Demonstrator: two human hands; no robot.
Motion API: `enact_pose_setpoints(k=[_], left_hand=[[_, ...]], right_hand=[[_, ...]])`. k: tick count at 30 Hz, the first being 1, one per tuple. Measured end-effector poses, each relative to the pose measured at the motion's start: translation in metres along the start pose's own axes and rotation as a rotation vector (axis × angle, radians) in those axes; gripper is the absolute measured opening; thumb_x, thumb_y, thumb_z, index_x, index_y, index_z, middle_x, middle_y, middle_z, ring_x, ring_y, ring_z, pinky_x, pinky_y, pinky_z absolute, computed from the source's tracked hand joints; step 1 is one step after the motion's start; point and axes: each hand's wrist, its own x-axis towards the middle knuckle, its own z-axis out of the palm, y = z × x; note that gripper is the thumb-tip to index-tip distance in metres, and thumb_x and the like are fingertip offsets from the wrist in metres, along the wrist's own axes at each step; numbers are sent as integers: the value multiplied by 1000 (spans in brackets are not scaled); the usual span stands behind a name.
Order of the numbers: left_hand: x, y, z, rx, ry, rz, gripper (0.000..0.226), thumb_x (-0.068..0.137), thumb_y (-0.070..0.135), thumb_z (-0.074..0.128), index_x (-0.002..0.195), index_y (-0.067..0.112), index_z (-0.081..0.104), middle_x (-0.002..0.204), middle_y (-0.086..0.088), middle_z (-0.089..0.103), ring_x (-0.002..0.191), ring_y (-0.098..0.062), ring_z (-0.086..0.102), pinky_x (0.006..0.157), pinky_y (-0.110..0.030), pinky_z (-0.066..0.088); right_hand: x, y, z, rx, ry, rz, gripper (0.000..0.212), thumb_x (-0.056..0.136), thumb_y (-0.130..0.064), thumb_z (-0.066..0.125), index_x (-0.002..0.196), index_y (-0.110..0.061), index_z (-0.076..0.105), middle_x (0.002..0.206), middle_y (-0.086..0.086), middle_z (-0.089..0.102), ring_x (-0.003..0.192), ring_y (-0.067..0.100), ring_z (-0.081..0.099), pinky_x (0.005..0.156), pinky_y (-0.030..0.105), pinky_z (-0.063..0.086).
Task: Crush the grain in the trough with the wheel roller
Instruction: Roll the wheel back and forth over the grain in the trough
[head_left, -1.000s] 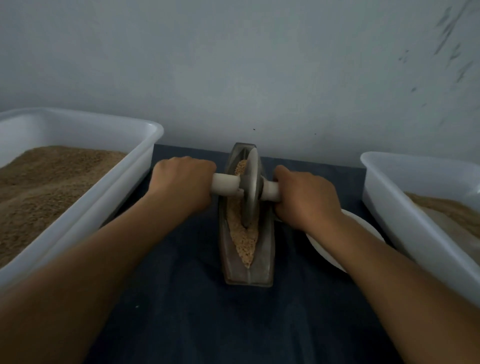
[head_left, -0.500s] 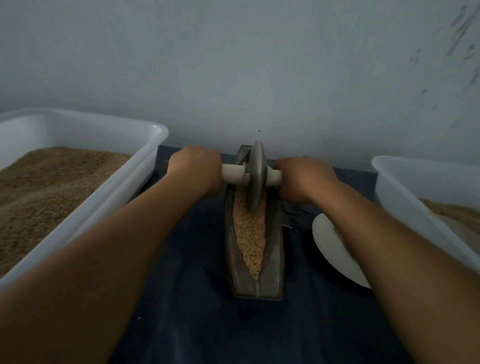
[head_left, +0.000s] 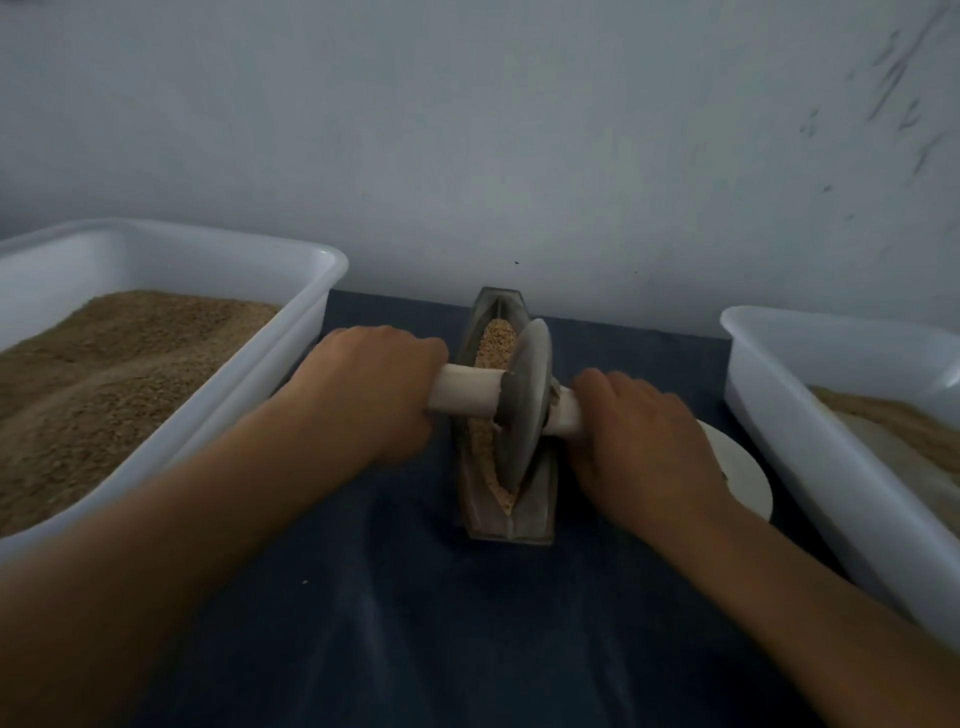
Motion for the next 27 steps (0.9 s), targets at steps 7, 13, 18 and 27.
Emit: enact_pose_setpoints(k=[7,13,18,27], left_hand=[[-4,4,12,35,65,-48,47,76,49,72,92,31,31,91,7,56,75,-14,50,69,-33,43],[39,1,26,29,9,-143,44,79,41,73,95,25,35,97,1,61,84,-21,60,68,-34,38],[81,-3,26,38,-35,-197,36,83,32,70,113,21,52,107,-4,63,97,-26,61,73,-37,35],[117,-9,19,6,-220,-225,43,75,25,68,117,18,61,109,-8,64,99,-30,62,77,-40,50]], right_hand=[[2,1,4,-34,84,-36,35,69,-25,81,87,-21,51,76,-1,55,63,14,34,60,30,28],[52,17,29,-84,-80,2,28,78,-33,67,90,-24,43,79,-3,58,62,23,49,50,31,19],[99,33,47,-23,-299,86,21,76,-34,66,92,-29,54,90,0,63,72,24,54,53,27,32],[144,44,52,22,-592,68,28,79,-40,68,100,-21,65,88,0,61,70,17,56,59,27,42]])
